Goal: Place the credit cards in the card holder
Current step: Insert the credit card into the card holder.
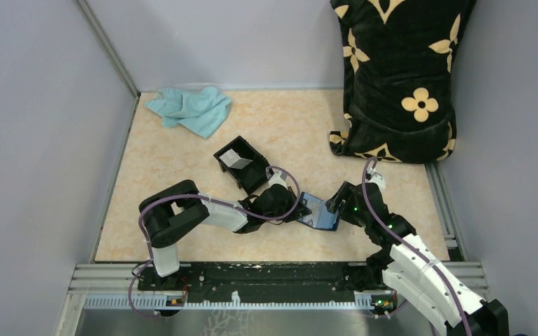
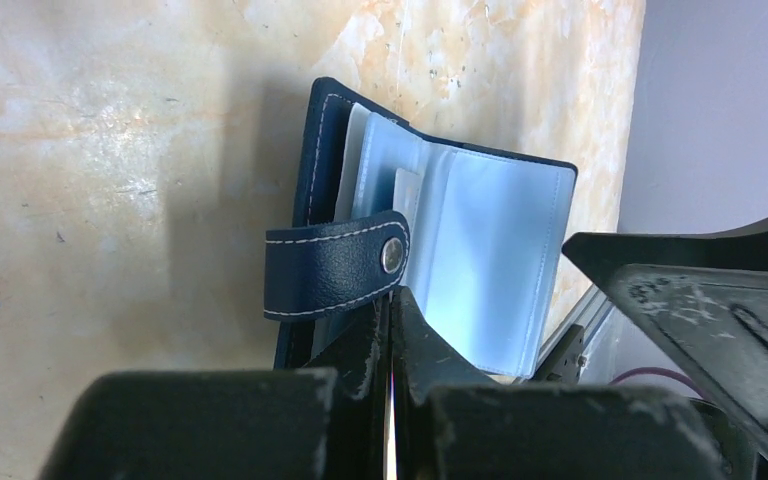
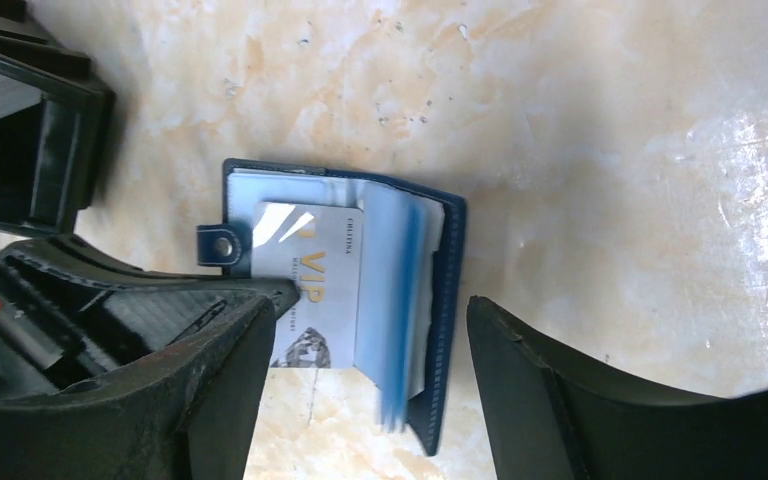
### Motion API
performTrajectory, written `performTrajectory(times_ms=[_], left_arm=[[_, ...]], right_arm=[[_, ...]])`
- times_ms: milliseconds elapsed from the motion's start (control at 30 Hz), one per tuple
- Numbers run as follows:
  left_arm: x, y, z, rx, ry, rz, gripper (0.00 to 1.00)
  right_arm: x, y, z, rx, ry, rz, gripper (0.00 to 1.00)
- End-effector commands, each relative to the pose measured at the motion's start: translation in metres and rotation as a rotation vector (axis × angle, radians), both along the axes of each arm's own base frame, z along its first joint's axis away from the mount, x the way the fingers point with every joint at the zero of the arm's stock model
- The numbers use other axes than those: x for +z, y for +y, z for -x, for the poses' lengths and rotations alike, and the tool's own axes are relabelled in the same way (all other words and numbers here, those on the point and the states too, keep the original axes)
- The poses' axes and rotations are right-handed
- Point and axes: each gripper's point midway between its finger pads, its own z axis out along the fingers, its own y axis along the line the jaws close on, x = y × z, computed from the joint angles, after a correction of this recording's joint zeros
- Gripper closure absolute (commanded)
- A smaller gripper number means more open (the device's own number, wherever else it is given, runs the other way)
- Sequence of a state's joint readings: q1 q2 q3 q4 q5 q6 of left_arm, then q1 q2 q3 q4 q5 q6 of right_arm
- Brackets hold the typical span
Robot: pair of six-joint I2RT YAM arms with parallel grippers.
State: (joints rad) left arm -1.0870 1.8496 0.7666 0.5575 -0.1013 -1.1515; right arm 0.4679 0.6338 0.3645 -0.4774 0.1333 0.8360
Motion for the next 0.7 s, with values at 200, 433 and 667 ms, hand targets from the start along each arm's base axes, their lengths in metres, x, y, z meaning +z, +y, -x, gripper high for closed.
performTrajectory(times_ms=[200, 433, 667], left_arm=[[-0.017, 0.004, 0.002, -0.005, 0.003, -0.063, 1.0], [-0.007, 0.005, 0.003, -0.007, -0.016, -0.03, 1.0], [0.006, 0.002, 0.004, -0.021, -0.041, 0.02, 1.0]], right_arm=[[0.008, 0.003, -0.01, 0.009, -0.017, 0.003, 0.28], [-0.011, -0.002, -0.004, -0.012, 0.021, 0.019, 0.31], [-0.032, -0.004, 0.002, -0.024, 0.065, 0.027, 0.62]])
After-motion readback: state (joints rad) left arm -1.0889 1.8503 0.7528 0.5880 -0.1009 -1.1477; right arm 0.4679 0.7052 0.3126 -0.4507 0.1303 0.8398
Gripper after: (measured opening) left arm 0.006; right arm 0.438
